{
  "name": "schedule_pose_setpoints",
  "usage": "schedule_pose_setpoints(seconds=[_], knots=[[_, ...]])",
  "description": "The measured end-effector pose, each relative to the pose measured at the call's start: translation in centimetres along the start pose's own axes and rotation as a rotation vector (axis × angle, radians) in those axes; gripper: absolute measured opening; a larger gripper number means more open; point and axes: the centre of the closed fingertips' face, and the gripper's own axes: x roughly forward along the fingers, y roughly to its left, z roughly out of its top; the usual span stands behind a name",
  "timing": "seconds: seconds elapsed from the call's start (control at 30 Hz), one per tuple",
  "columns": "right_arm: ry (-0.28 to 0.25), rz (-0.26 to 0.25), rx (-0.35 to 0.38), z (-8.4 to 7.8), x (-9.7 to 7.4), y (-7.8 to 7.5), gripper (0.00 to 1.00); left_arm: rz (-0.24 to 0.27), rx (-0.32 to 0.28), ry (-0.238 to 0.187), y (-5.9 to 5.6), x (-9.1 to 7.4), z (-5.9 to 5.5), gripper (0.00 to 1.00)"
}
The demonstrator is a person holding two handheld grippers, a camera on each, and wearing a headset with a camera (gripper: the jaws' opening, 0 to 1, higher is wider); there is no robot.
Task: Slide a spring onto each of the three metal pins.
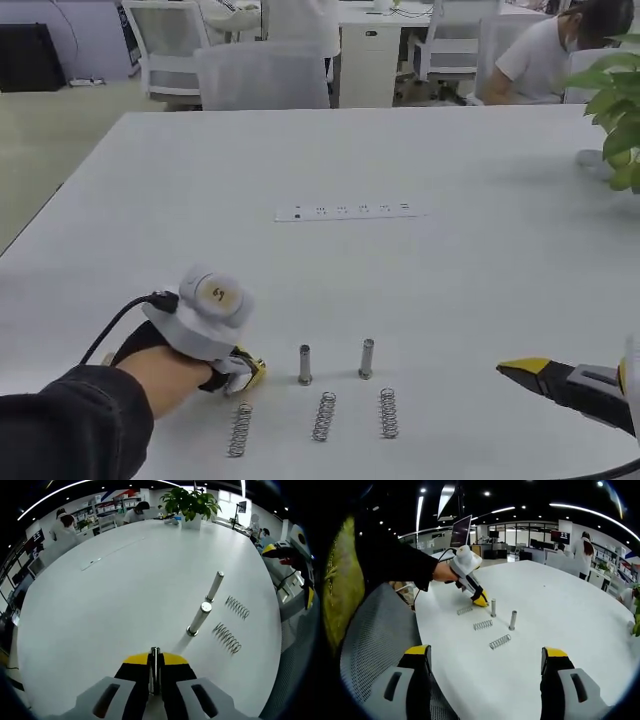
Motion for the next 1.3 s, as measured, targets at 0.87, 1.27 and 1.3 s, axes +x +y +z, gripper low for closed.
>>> schedule_pose_setpoints(seconds=[0.87,1.27,1.3], knots=[[-0.001,0.007,-0.032,1.0,-0.1,0.5,0.90,0.006,-0.030,-0.065,0.3,-2.6,1.1,0.00],[-0.001,0.006,-0.046,1.3,-0.3,0.8,0.90,0.003,-0.069,-0.101,0.5,-3.5,1.2,0.00],[0.001,0.005,-0.047,1.3,-0.3,0.8,0.90,0.004,-0.071,-0.104,0.5,-3.5,1.2,0.00]])
